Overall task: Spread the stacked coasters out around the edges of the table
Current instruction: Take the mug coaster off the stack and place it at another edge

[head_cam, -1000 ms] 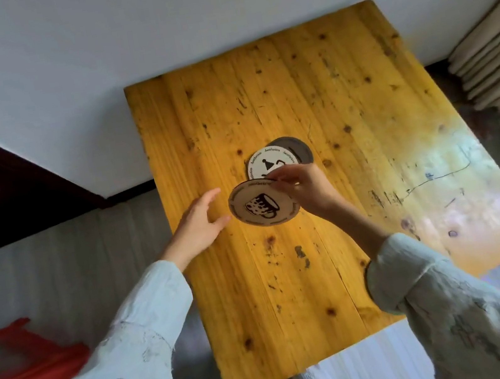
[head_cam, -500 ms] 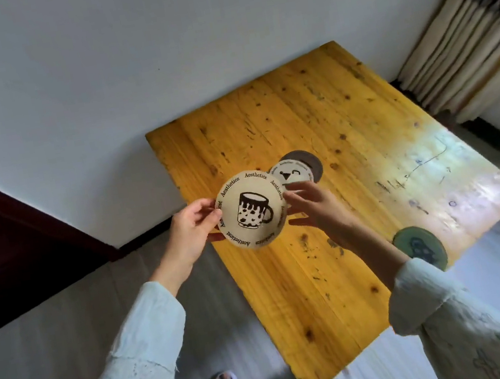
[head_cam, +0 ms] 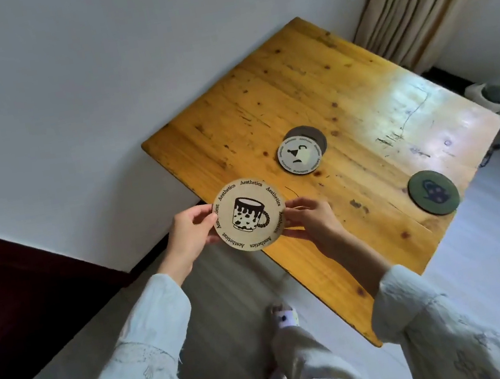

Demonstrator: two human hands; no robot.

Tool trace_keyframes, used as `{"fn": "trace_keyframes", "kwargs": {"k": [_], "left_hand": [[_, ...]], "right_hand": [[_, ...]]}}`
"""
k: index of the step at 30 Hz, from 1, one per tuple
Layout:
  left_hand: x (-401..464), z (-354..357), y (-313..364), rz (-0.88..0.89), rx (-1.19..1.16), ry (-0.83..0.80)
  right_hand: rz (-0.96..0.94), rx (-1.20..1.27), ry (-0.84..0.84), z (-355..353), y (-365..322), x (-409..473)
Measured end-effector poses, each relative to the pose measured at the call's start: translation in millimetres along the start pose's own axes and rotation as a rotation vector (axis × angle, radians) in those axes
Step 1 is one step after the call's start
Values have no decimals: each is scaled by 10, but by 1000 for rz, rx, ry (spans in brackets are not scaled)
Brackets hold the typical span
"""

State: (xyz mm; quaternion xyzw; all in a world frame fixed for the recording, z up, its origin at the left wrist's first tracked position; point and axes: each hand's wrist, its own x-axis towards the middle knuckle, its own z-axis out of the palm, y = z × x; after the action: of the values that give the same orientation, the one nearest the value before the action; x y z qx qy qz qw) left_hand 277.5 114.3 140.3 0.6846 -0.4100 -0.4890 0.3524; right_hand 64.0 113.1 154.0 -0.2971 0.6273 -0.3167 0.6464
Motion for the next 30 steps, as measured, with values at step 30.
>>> {"fn": "trace_keyframes", "kwargs": {"k": [30], "left_hand": [[2215, 313, -80, -234, 470, -468]], "right_hand": [[335, 140, 348, 514, 245, 1666]]}}
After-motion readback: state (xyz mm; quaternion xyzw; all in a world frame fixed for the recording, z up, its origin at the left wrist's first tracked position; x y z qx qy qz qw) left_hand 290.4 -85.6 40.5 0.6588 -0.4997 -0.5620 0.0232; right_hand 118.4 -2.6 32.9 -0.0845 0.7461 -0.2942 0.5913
